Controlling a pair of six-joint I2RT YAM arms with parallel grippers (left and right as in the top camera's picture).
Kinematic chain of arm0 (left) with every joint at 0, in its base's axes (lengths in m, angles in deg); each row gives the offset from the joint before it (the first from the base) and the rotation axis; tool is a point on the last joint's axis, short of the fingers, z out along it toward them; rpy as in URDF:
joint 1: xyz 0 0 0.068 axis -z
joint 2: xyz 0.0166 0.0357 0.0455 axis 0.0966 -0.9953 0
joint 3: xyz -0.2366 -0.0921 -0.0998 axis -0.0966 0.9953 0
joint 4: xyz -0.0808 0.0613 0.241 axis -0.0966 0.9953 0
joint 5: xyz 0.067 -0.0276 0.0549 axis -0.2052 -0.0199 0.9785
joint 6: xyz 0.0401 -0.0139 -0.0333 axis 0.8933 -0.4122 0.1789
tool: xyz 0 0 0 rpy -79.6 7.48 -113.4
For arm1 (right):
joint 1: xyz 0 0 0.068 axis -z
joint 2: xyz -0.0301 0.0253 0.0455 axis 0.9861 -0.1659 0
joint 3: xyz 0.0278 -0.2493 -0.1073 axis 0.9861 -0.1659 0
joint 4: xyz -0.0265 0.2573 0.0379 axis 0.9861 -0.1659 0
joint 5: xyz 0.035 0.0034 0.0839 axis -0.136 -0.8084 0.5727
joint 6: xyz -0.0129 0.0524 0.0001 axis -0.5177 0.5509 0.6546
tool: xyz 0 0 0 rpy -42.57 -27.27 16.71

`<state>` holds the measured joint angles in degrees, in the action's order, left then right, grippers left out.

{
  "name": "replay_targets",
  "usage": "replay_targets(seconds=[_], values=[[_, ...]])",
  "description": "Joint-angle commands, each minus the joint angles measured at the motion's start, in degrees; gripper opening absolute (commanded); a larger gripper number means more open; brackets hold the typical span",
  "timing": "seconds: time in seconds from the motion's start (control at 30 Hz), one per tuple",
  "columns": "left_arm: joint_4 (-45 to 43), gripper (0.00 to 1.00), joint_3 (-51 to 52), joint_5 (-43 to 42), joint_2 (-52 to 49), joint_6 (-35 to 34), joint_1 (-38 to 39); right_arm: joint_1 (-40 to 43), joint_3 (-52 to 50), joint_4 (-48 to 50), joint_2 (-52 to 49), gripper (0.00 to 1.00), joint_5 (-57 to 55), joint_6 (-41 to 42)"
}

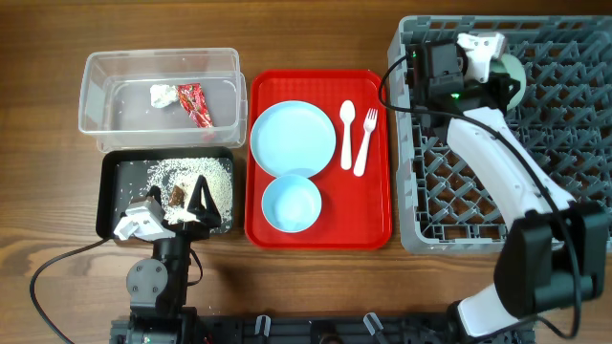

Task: Sort waste into correct bins and load items into the dishwasher rack
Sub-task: 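Carry the green bowl with the right gripper toward the dish rack, then release the green bowl into the rack and return right gripper to tray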

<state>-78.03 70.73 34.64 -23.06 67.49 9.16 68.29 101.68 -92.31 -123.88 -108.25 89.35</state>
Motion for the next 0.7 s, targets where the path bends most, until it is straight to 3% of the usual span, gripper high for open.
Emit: replay_targets(seconds=[0.0,0.5,0.67], values=[[0.2,1.00,0.1,0.2,0.3,-0.5,-0.5,0.3,0.9,-2.1,-3.1,0.04,-2.1,-0.8],[0.2,1.00,0.1,0.2,0.3,-0.5,-0.5,-1.7,0.9,-11.6,-3.4,0.05,8.9,4.1],[0.2,1.00,0.1,0.2,0.3,-0.5,-0.5,-3.8,0.9,-14.0,-2.6,0.38,10.2,6.3]])
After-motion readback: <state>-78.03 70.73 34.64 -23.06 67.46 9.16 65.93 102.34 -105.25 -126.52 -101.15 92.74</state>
